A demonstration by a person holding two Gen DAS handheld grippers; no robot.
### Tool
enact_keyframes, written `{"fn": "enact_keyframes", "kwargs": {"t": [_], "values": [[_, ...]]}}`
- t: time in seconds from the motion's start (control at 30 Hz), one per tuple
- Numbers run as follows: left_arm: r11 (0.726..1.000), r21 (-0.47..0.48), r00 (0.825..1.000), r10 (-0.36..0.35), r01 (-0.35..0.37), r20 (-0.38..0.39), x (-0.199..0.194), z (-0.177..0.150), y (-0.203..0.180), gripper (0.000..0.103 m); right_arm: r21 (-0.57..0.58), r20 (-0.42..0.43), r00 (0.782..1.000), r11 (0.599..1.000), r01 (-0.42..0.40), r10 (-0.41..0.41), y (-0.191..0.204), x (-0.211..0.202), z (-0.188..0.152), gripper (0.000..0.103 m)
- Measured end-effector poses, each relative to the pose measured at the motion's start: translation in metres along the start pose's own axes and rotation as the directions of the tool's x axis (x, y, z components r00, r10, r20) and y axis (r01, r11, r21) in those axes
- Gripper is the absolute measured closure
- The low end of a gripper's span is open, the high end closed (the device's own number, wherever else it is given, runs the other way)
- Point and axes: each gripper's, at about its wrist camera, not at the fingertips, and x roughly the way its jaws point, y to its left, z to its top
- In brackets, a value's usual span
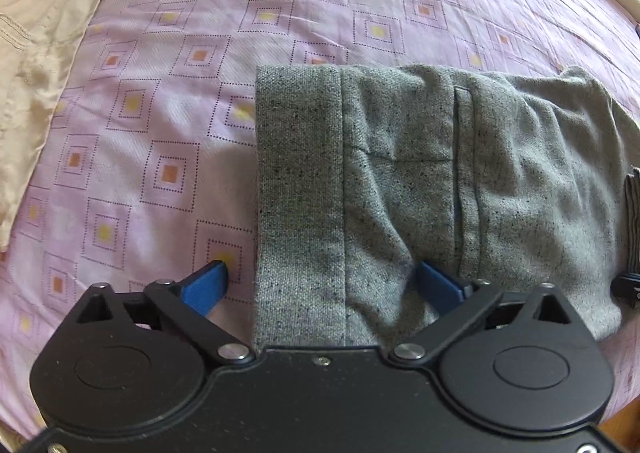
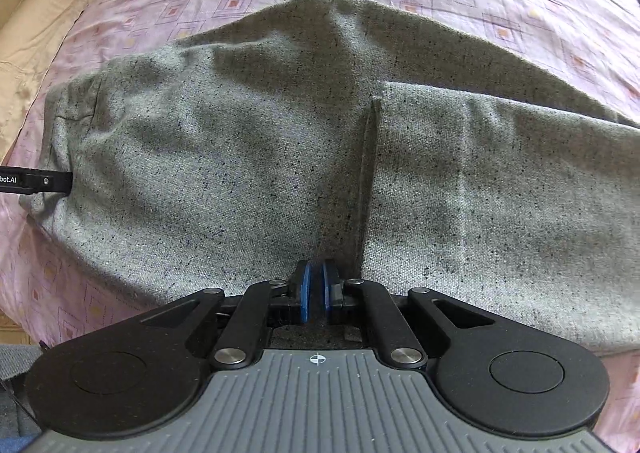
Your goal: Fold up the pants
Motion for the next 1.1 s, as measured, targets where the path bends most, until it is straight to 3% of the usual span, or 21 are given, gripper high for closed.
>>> {"fn": "enact_keyframes", "kwargs": {"t": [0.13,0.23,0.4,0.47,0.53,0.7,0.83,1.0,1.1], "values": [[0.998,-0.025,0.998,-0.063,0.063,0.001,0.004,0.000,0.011,0.000,0.013,-0.008,1.000,1.000,0.002,-0.002,0.002,0.003,0.003,0.096],[0.999,-0.002,0.998,-0.051,0.051,0.020,0.002,-0.001,0.007,0.000,0.019,-0.009,1.000,1.000,0.005,-0.005,0.003,0.005,0.003,0.096],[0.997,-0.066,0.999,-0.043,0.043,-0.002,0.004,0.006,0.004,0.001,0.048,-0.003,1.000,0.999,-0.003,0.003,0.002,0.006,0.002,0.096],[0.994,-0.089,0.998,-0.067,0.067,0.005,-0.001,0.009,0.003,0.017,0.055,-0.002,1.000,0.998,-0.006,0.006,0.000,0.004,0.000,0.096],[0.991,-0.079,0.994,-0.111,0.112,0.014,-0.011,0.008,0.000,0.057,0.064,-0.001,1.000,0.998,-0.006,0.006,0.000,0.003,0.000,0.096],[0.988,-0.109,0.994,-0.102,0.107,0.045,-0.034,0.007,-0.003,0.073,0.070,0.037,0.998,0.996,-0.062,0.060,0.005,-0.010,0.006,0.096],[0.988,-0.119,0.994,-0.090,0.098,0.069,-0.054,0.010,-0.006,0.084,0.075,0.101,0.992,0.993,-0.089,0.082,0.010,-0.015,0.036,0.095],[0.992,-0.090,0.993,-0.081,0.088,0.082,-0.063,0.016,-0.012,0.085,0.141,0.113,0.992,0.988,-0.069,0.054,0.003,0.003,0.081,0.095],[0.993,-0.084,0.994,-0.073,0.081,0.087,-0.065,0.016,-0.015,0.086,0.159,0.071,0.997,0.987,-0.037,0.026,0.001,0.015,0.081,0.095]]}}
